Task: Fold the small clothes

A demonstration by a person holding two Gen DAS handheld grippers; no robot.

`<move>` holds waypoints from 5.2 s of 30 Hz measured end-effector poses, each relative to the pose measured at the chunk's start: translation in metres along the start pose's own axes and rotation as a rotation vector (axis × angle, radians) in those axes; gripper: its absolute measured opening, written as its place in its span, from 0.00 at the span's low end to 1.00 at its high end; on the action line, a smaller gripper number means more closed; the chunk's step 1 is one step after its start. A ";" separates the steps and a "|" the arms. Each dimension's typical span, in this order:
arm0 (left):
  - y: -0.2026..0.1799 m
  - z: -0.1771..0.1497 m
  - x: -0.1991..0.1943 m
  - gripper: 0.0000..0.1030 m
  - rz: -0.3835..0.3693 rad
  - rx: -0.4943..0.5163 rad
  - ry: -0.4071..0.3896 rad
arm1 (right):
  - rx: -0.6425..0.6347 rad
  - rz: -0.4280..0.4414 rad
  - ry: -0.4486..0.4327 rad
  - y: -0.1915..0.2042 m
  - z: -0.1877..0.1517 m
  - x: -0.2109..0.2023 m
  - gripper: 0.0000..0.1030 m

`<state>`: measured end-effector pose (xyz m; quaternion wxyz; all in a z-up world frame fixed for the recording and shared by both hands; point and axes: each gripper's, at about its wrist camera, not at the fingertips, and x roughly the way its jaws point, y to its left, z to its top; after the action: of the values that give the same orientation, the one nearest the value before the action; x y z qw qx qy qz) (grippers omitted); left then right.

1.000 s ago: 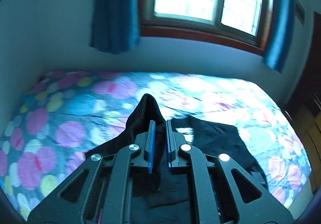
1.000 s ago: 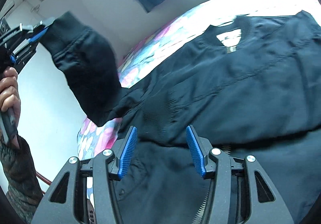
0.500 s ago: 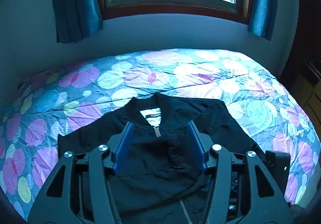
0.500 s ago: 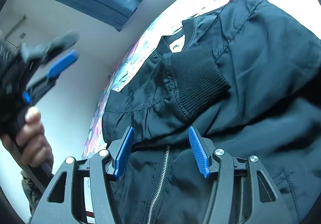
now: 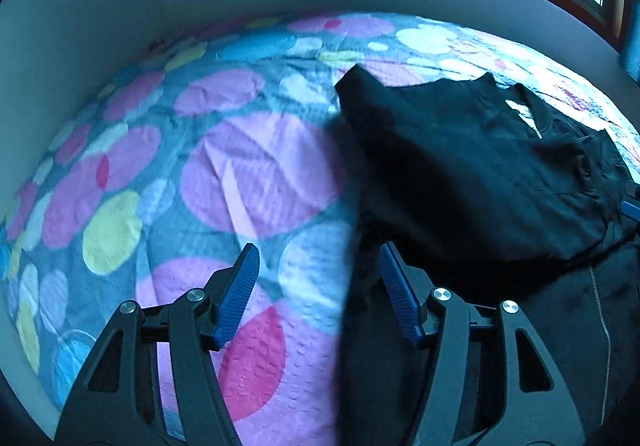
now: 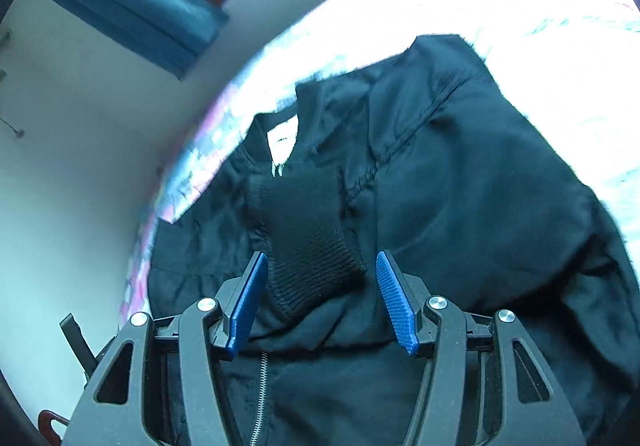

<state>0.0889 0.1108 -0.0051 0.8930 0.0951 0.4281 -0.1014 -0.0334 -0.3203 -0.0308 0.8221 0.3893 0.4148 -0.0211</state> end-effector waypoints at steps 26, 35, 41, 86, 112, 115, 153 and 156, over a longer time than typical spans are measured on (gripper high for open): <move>-0.018 0.009 0.048 0.72 0.065 -0.021 0.035 | -0.047 -0.092 -0.129 -0.018 -0.013 -0.029 0.09; -0.005 0.005 0.052 0.76 0.018 -0.093 0.048 | -0.001 -0.113 -0.147 -0.038 -0.019 -0.030 0.09; -0.004 0.005 0.053 0.76 0.013 -0.098 0.046 | 0.080 -0.079 -0.115 -0.054 -0.020 -0.023 0.09; 0.013 -0.146 -0.084 0.77 -0.447 -0.058 0.188 | 0.097 0.157 0.046 -0.124 -0.131 -0.167 0.30; -0.026 -0.164 -0.095 0.76 -0.654 -0.056 0.248 | -0.076 0.144 0.215 -0.105 -0.173 -0.181 0.54; -0.034 -0.165 -0.097 0.76 -0.640 -0.019 0.243 | -0.093 0.218 0.252 -0.098 -0.186 -0.166 0.59; -0.014 0.033 0.024 0.12 -0.843 -0.380 0.128 | 0.250 0.583 0.062 -0.095 0.015 -0.063 0.11; -0.024 0.042 0.071 0.13 -0.821 -0.382 0.205 | 0.313 0.516 0.093 -0.111 0.030 -0.026 0.11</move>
<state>0.1568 0.0698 -0.0370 0.7335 -0.2388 0.5274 -0.3562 -0.0702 -0.4249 -0.0717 0.7105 0.6044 0.3311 0.1424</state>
